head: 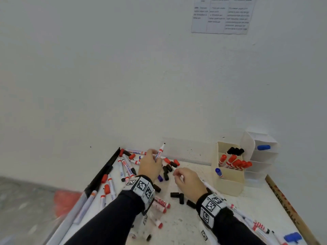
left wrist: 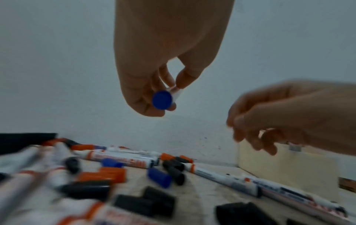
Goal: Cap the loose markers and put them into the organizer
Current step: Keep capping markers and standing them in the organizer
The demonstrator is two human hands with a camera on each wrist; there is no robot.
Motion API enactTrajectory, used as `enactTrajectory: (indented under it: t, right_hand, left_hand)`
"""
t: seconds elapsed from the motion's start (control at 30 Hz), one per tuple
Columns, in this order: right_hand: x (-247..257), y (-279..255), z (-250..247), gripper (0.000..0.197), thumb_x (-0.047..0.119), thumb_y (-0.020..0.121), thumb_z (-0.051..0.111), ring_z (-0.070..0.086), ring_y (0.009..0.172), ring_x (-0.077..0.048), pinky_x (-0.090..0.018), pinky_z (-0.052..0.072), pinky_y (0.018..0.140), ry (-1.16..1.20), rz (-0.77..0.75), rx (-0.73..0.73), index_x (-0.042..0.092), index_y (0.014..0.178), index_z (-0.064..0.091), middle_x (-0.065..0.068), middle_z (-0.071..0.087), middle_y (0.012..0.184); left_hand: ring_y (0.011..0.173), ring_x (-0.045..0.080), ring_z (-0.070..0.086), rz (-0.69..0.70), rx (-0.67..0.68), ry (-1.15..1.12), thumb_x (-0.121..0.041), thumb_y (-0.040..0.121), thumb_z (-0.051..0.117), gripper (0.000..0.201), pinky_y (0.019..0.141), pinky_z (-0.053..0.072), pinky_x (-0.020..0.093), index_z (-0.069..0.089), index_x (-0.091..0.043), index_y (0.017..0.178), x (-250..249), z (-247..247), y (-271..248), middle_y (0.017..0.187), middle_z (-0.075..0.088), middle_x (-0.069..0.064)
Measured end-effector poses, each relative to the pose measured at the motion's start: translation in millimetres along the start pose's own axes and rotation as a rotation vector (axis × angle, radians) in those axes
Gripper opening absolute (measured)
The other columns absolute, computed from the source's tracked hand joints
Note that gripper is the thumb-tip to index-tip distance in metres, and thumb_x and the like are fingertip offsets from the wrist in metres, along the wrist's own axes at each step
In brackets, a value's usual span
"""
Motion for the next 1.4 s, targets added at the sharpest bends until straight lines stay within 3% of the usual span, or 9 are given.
enactTrajectory:
  t: [0.1, 0.2, 0.4, 0.6, 0.73, 0.87, 1.03, 1.13, 1.4]
  right_hand:
    - [18, 25, 46, 0.032, 0.029, 0.094, 0.043, 0.05, 0.114, -0.014, -0.032, 0.04, 0.101, -0.104, 0.043, 0.213, 0.022, 0.121, 0.059, 0.001, 0.058, 0.124]
    - [26, 43, 88, 0.042, 0.04, 0.096, 0.036, 0.034, 0.132, -0.026, -0.043, 0.028, 0.111, -0.209, 0.12, 0.408, 0.029, 0.135, 0.045, -0.002, 0.04, 0.145]
    - [41, 62, 122, 0.047, 0.046, 0.098, 0.022, 0.024, 0.138, -0.029, -0.043, 0.018, 0.111, -0.461, 0.156, 0.567, 0.033, 0.142, 0.032, 0.001, 0.026, 0.153]
    - [46, 77, 110, 0.03, 0.037, 0.092, 0.041, 0.044, 0.12, -0.024, -0.045, 0.037, 0.101, -0.375, 0.182, 0.373, 0.027, 0.117, 0.055, 0.0, 0.054, 0.128]
    - [52, 80, 78, 0.011, 0.016, 0.088, 0.057, 0.056, 0.085, -0.016, -0.029, 0.05, 0.082, -0.082, 0.176, 0.122, 0.02, 0.091, 0.046, -0.001, 0.058, 0.095]
    - [58, 71, 48, 0.019, 0.019, 0.097, 0.043, 0.049, 0.058, -0.008, -0.016, 0.039, 0.054, 0.053, 0.109, 0.055, 0.02, 0.115, 0.049, 0.001, 0.056, 0.079]
    - [48, 47, 24, 0.016, 0.01, 0.091, 0.052, 0.055, 0.096, -0.014, -0.028, 0.047, 0.092, 0.123, 0.115, 0.032, 0.018, 0.105, 0.054, -0.002, 0.057, 0.108]
    - [46, 30, 17, 0.026, 0.006, 0.089, 0.053, 0.048, 0.1, -0.011, -0.019, 0.035, 0.092, 0.011, 0.05, 0.085, 0.017, 0.11, 0.063, -0.002, 0.057, 0.112]
    - [23, -9, 4, 0.028, 0.004, 0.087, 0.057, 0.053, 0.105, -0.012, -0.025, 0.04, 0.101, 0.052, 0.147, 0.152, 0.019, 0.109, 0.063, 0.001, 0.059, 0.116]
  left_hand:
    - [0.069, 0.011, 0.056, -0.063, -0.007, 0.069, -0.009, 0.091, 0.048, 0.03, 0.06, 0.044, 0.016, 0.052, -0.01, 0.121, 32, -44, -3, 0.095, 0.06, 0.0]
    - [0.101, 0.019, 0.06, -0.117, 0.004, 0.127, -0.006, 0.088, 0.054, 0.034, 0.086, 0.046, 0.023, 0.054, -0.009, 0.123, 63, -76, -10, 0.118, 0.061, 0.009]
    - [0.102, 0.013, 0.059, -0.194, 0.048, 0.194, -0.013, 0.088, 0.058, 0.029, 0.093, 0.047, 0.024, 0.06, -0.013, 0.117, 108, -98, -22, 0.115, 0.063, 0.002]
    - [0.08, 0.005, 0.055, -0.21, 0.064, 0.151, -0.013, 0.092, 0.049, 0.028, 0.074, 0.049, 0.014, 0.057, -0.018, 0.118, 121, -94, -28, 0.104, 0.061, -0.005]
    - [0.063, 0.001, 0.049, -0.171, 0.084, 0.117, -0.018, 0.091, 0.05, 0.02, 0.055, 0.042, 0.01, 0.056, -0.02, 0.11, 108, -83, -33, 0.082, 0.053, -0.013]
    - [0.073, 0.0, 0.05, -0.1, 0.112, 0.109, -0.017, 0.087, 0.059, 0.026, 0.062, 0.043, 0.011, 0.057, -0.019, 0.113, 92, -66, -41, 0.092, 0.053, -0.008]
    - [0.087, 0.005, 0.054, -0.085, 0.153, 0.084, -0.018, 0.091, 0.056, 0.028, 0.079, 0.045, 0.014, 0.058, -0.022, 0.118, 77, -40, -57, 0.11, 0.06, -0.004]
    - [0.088, 0.003, 0.051, -0.045, 0.152, 0.114, -0.016, 0.091, 0.055, 0.031, 0.071, 0.038, 0.006, 0.058, -0.022, 0.121, 67, -30, -65, 0.113, 0.06, -0.005]
    - [0.094, 0.006, 0.054, -0.004, 0.257, 0.189, -0.019, 0.094, 0.049, 0.034, 0.089, 0.045, 0.019, 0.054, -0.023, 0.128, 56, -6, -84, 0.116, 0.06, -0.004]
Point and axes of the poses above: each hand's wrist, its own y-axis towards the middle knuckle, its own z-axis out of the palm, x = y × z, the point moved 8 cm from there along y, towards the middle knuckle
